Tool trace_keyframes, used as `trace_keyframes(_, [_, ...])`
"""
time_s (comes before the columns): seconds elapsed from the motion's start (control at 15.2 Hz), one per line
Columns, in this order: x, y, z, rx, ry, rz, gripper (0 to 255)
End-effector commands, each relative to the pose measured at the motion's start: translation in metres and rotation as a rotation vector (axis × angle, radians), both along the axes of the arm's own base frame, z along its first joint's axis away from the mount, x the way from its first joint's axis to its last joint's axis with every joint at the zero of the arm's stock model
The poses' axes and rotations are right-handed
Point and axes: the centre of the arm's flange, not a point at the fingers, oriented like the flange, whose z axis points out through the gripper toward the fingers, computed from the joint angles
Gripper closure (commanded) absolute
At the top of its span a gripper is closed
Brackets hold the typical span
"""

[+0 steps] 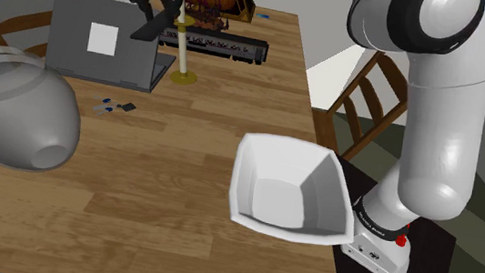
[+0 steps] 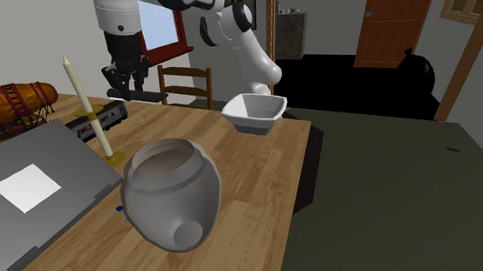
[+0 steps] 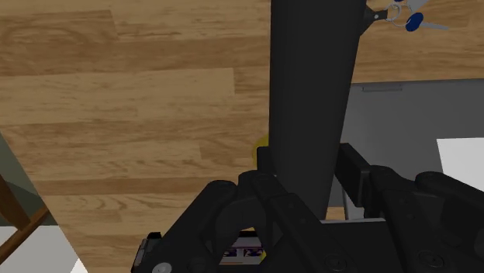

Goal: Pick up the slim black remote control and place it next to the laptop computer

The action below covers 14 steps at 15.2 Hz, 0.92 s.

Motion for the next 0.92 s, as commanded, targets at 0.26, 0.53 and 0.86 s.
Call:
trace_keyframes(0.26, [0.001,0.0,-0.032,0.001,-0.001,0.001,255])
trace_keyframes(0.53, [0.001,0.0,-0.053,0.001,-0.001,0.001,255])
trace_keyframes(0.86, [0.001,0.0,-0.079,0.001,-0.001,0.001,255])
